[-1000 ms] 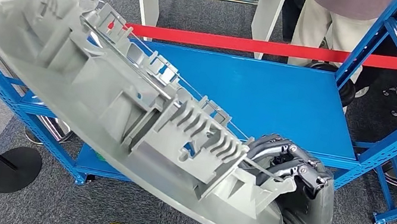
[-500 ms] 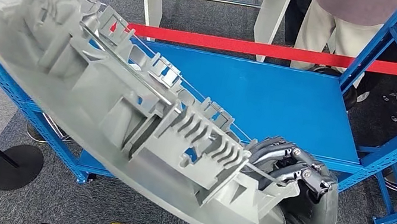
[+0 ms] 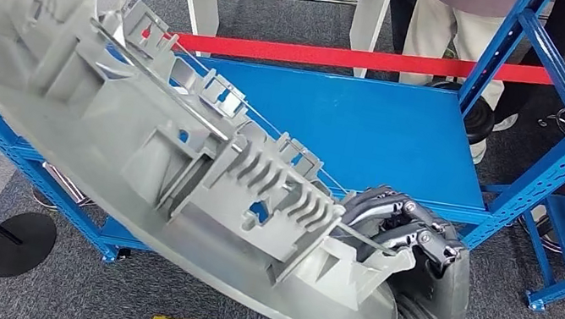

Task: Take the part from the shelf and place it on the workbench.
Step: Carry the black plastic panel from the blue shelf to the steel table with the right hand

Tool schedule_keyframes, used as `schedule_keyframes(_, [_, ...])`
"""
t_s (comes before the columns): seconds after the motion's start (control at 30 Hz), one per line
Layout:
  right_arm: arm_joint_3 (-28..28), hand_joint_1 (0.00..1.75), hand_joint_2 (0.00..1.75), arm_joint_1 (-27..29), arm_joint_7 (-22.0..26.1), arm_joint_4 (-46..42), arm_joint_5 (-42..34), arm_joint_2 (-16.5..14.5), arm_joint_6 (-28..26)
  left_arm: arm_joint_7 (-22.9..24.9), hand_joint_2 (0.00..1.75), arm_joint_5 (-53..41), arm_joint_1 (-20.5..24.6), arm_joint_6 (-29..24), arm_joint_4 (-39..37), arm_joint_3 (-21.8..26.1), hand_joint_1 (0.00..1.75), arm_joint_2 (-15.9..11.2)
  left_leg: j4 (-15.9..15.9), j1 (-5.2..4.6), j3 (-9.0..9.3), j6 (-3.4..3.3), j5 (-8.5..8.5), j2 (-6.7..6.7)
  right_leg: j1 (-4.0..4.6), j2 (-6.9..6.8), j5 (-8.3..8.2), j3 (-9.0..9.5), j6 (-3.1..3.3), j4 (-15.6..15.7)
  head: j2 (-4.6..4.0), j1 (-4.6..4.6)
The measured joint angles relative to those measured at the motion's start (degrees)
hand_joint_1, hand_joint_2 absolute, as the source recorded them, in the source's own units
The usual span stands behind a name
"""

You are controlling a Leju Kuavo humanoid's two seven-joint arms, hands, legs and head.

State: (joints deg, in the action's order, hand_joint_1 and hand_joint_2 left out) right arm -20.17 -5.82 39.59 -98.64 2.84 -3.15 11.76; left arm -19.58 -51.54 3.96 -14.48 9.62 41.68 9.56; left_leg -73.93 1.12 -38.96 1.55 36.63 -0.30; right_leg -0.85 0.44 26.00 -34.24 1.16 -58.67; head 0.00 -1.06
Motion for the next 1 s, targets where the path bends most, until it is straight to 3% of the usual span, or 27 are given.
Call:
schedule_keyframes(0.03, [0.02, 1.75, 1.75, 0.09, -0.01, -0.01, 0.0, 0.0, 0.0, -0.01, 1.75, -0.03, 0.0, 0.01, 0.0, 0.0, 0.0, -0.01, 1.74, -0.02, 1.21, -0.16, -1.13, 0.0, 0.09, 0.01, -0.17, -0.14, -0.04, 0.0, 0.0, -0.15])
schedule_keyframes(0.13, [0.1, 1.75, 1.75, 0.19, -0.04, -0.29, 0.02, -0.02, -0.03, -0.11, 1.75, -0.16, 0.07, 0.0, 0.05, -0.01, 0.0, -0.04, 13.97, -0.33, 8.26, -0.96, -5.64, 0.01, 0.4, 0.04, -0.61, -0.31, -0.52, -0.04, 0.0, -0.58])
schedule_keyframes(0.17, [0.14, 1.75, 1.75, 0.2, -0.05, -0.44, 0.02, -0.03, -0.05, -0.17, 1.75, -0.23, 0.1, -0.01, 0.08, -0.02, 0.0, -0.04, 16.33, -0.51, 9.5, -1.14, -6.25, 0.01, 0.47, 0.03, -0.78, -0.38, -0.79, -0.06, 0.0, -0.61])
schedule_keyframes(0.23, [0.22, 1.75, 1.75, 0.28, -0.08, -0.71, 0.03, -0.02, -0.16, -0.25, 1.75, -0.36, 0.07, -0.01, 0.09, -0.03, 0.0, -0.03, 17.12, -0.84, 9.66, -1.43, -6.64, 0.02, 0.47, 0.02, -1.19, -0.52, -1.47, 0.03, 0.0, -0.53])
schedule_keyframes(0.3, [0.39, 1.75, 1.75, 0.51, -0.1, -1.01, 0.05, 0.05, -0.29, -0.26, 1.75, -0.45, 0.05, -0.03, 0.09, -0.01, 0.0, -0.02, 17.29, -0.69, 9.28, -2.16, -7.34, 0.17, 0.3, 0.0, -0.9, -0.9, -2.18, -0.35, 0.0, -0.45])
schedule_keyframes(0.37, [0.65, 1.75, 1.75, 0.79, -0.1, -1.36, 0.06, 0.19, -0.44, -0.26, 1.75, -0.48, 0.07, -0.1, 0.11, 0.01, 0.0, -0.04, 17.52, -0.41, 8.67, -2.91, -8.12, 0.45, 0.27, -0.02, 2.22, -2.54, -2.73, -4.14, 0.0, 0.16])
schedule_keyframes(0.43, [0.93, 1.75, 1.75, 1.13, -0.07, -1.54, 0.04, 0.36, -0.6, -0.27, 1.75, -0.31, 0.04, -0.31, 0.13, 0.02, 0.0, -0.05, 17.48, -0.48, 7.9, -3.22, -8.61, 0.62, 0.27, -0.03, 6.78, -5.17, -3.15, -11.55, 0.0, 0.94])
schedule_keyframes(0.47, [1.1, 1.75, 1.75, 1.33, -0.05, -1.56, 0.03, 0.44, -0.67, -0.28, 1.75, -0.19, 0.02, -0.43, 0.13, 0.02, 0.0, -0.04, 17.45, -0.51, 7.55, -3.24, -8.84, 0.67, 0.27, -0.03, 8.12, -6.0, -3.27, -14.58, 0.0, 1.14])
schedule_keyframes(0.5, [1.29, 1.75, 1.75, 1.53, -0.03, -1.57, 0.02, 0.52, -0.73, -0.3, 1.75, -0.09, 0.02, -0.53, 0.13, 0.03, 0.0, -0.04, 17.43, -0.54, 7.26, -3.22, -9.05, 0.71, 0.27, -0.04, 8.47, -5.92, -3.3, -15.87, 0.0, 1.28])
schedule_keyframes(0.53, [1.49, 1.75, 1.75, 1.66, -0.03, -1.63, 0.02, 0.6, -0.8, -0.32, 1.75, -0.03, 0.02, -0.59, 0.13, 0.03, 0.0, -0.04, 17.39, -0.54, 7.05, -3.16, -9.23, 0.71, 0.27, -0.04, 7.74, -4.65, -3.22, -14.77, 0.01, 1.43])
schedule_keyframes(0.63, [1.98, 1.75, 1.75, 1.78, 0.01, -2.2, 0.02, 0.68, -1.03, -0.41, 1.75, 0.03, 0.02, -0.64, 0.13, 0.04, 0.0, -0.01, 17.18, -0.59, 6.74, -2.77, -9.62, 0.67, 0.37, -0.08, 3.85, 3.08, -2.53, -2.84, 0.01, 1.78])
schedule_keyframes(0.67, [2.12, 1.75, 1.75, 1.8, 0.04, -2.5, 0.02, 0.68, -1.19, -0.45, 1.75, 0.03, 0.03, -0.64, 0.13, 0.04, 0.0, 0.0, 17.1, -0.61, 6.64, -2.51, -9.77, 0.66, 0.51, -0.09, 3.26, 4.64, -2.26, -0.11, 0.0, 1.81])
schedule_keyframes(0.77, [2.74, 1.75, 1.75, 2.07, 0.08, -3.53, 0.02, 0.66, -1.82, -0.56, 1.75, 0.12, 0.03, -0.65, 0.12, 0.05, 0.0, 0.03, 17.12, -0.55, 6.33, -1.5, -10.35, 0.63, 0.85, -0.05, 2.85, 4.93, -1.33, 1.27, 0.01, 1.76])
schedule_keyframes(0.83, [3.14, 1.75, 1.75, 2.31, 0.08, -4.3, 0.02, 0.6, -2.07, -0.61, 1.75, 0.31, 0.01, -0.69, 0.11, 0.1, 0.0, 0.07, 16.19, -0.47, 5.74, -0.83, -9.3, 0.57, 0.62, -0.15, 2.26, 4.55, -0.41, 1.59, 0.01, 1.61])
schedule_keyframes(0.87, [3.28, 1.75, 1.75, 2.43, 0.09, -4.67, 0.01, 0.54, -2.11, -0.63, 1.75, 0.39, 0.01, -0.73, 0.12, 0.15, 0.0, 0.05, 14.17, -0.42, 4.87, -0.55, -7.61, 0.54, 0.46, -0.22, 1.9, 4.25, 0.01, 1.73, 0.01, 1.35])
schedule_keyframes(0.93, [3.43, 1.75, 1.75, 2.74, 0.1, -5.19, 0.0, 0.43, -2.17, -0.68, 1.75, 0.49, 0.01, -0.79, 0.13, 0.32, 0.0, -0.02, 6.81, -0.33, 1.97, -0.11, -2.92, 0.53, 0.41, -0.31, 1.27, 3.38, 0.43, 1.7, 0.0, 0.73])
schedule_keyframes(0.97, [3.51, 1.75, 1.75, 2.92, 0.1, -5.32, 0.01, 0.4, -2.21, -0.69, 1.75, 0.52, 0.0, -0.81, 0.13, 0.42, 0.0, -0.05, 3.15, -0.31, 0.66, 0.03, -1.22, 0.53, 0.42, -0.34, 0.96, 2.93, 0.46, 1.67, 0.0, 0.52])
schedule_keyframes(1.0, [3.58, 1.75, 1.75, 3.13, 0.1, -5.41, 0.02, 0.39, -2.26, -0.7, 1.75, 0.54, -0.02, -0.81, 0.13, 0.52, 0.0, -0.07, 1.06, -0.31, 0.14, 0.08, -0.57, 0.53, 0.43, -0.34, 0.64, 2.5, 0.41, 1.63, 0.0, 0.4])
